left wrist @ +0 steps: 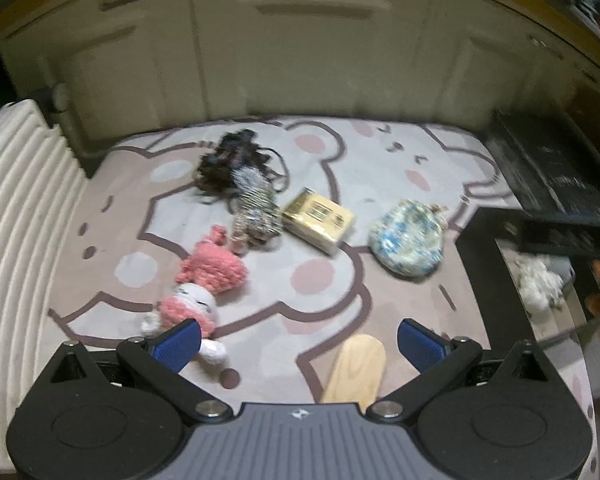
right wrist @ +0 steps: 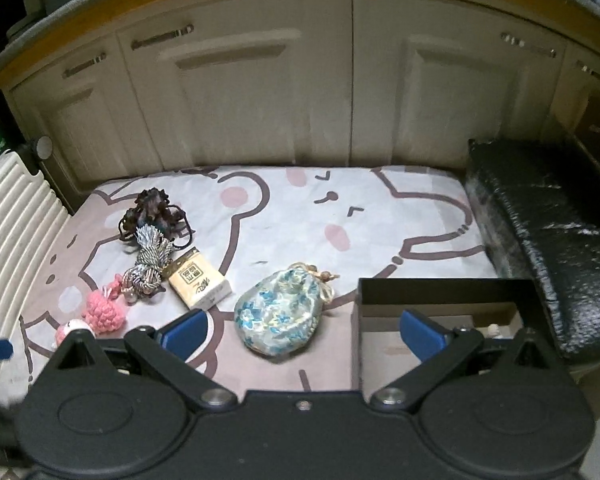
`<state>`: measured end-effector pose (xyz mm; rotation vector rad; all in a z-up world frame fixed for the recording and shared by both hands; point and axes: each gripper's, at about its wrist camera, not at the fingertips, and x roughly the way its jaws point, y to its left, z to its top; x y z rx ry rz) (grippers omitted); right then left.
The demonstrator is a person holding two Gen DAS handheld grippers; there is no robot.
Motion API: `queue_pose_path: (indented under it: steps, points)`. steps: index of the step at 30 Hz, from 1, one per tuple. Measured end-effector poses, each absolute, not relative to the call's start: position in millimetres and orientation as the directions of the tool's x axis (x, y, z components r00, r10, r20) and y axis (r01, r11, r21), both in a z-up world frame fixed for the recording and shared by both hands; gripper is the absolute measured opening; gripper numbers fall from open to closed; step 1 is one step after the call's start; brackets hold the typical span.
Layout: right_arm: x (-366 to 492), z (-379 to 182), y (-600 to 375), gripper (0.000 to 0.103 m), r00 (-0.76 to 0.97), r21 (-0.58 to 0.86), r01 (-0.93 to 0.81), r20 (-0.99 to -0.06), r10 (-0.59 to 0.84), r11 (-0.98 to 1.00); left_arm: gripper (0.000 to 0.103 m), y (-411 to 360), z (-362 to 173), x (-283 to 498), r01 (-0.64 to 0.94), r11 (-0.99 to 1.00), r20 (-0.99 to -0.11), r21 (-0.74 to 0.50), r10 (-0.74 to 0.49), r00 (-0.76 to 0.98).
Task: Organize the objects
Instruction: 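Withdraw both grippers from the box toward the remaining items, then grasp the blue floral pouch with the right gripper while the left grasps the wooden block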
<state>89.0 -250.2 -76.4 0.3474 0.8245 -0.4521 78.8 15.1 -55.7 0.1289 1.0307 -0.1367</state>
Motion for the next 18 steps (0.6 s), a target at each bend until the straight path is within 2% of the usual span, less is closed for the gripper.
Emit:
queue_pose_path:
  steps: [6, 7, 18]
  points:
    - [113.4, -93.0, -252.5, 0.103, 0.561, 0.130, 0.521, -0.798, -0.223, 0.844, 0.090, -4.3, -81.9, 80.3, 0.301, 0.953, -0.913, 0.033, -0.093, 0.397]
    - [116.8, -95.8, -252.8, 0.103, 0.558, 0.130, 0.522, -0.800, -0.222, 0.843, 0.088, -6.7, -86.8, 80.5, 0.207, 0.977, -0.914, 0.051, -0.038, 0.404]
    - [148.9, -127.6, -265.3, 0.103, 0.517, 0.131, 0.530, -0.834, -0.196, 0.838, 0.077, -12.3, -131.0, 92.1, 0.281, 0.958, -0.963, 0.055, -0.023, 0.268]
